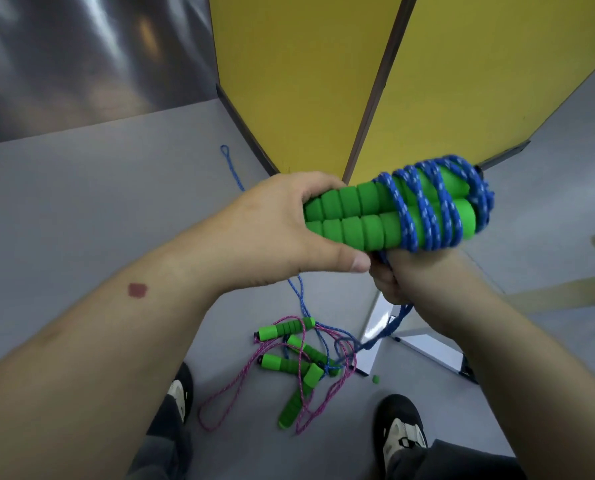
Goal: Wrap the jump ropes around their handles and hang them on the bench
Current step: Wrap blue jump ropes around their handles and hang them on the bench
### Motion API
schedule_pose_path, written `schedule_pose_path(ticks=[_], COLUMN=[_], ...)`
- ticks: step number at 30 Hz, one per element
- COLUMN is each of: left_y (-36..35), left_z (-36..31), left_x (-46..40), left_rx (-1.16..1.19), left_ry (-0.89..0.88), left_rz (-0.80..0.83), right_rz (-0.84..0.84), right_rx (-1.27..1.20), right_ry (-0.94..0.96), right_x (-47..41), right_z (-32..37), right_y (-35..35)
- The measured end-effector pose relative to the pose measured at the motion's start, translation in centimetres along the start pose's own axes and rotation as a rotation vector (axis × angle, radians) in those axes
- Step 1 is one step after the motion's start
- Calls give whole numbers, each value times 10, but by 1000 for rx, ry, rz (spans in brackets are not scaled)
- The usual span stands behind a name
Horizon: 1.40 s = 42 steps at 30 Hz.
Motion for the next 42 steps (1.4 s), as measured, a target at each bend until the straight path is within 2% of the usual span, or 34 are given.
schedule_pose_path(ticks=[3, 7, 15, 23, 26, 31, 36, 37, 40, 42], left_y=[15, 30, 19, 0, -7, -19, -11, -10, -4, 1], left_z=[11, 20, 17, 21, 22, 21, 17, 14, 5, 2], left_x=[-5, -4, -3, -6, -6, -6, 3, 4, 3, 1], left_rx=[45, -234, -514, -669, -714, -687, -463, -408, -278, -202], left_ry=[38, 136, 120, 50, 28, -1, 43, 35, -14, -27], left_rz=[-179, -314, -262, -121, -58, 76, 167, 172, 119, 60], right_rz=[45, 66, 115, 222, 152, -51, -101, -68, 72, 88], right_rx=[55, 226, 527, 578, 627, 532, 287, 214, -146, -92], right_ry=[33, 111, 256, 229, 290, 398, 422, 406, 170, 75], right_x=[5, 14, 37, 45, 44, 38, 30, 26, 10, 1], right_z=[19, 26, 63, 67, 75, 87, 77, 74, 40, 12], right_y=[-13, -15, -16, -13, -6, 9, 20, 18, 11, 7])
Point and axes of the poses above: each hand's wrist, its own x-axis away from the middle knuckle, its own y-axis out of the back of the hand, z = x × y, the point moved 10 cm from there along -x, towards the middle knuckle, and after that the axes turned 3 degrees about -y, right-handed, at the moved point
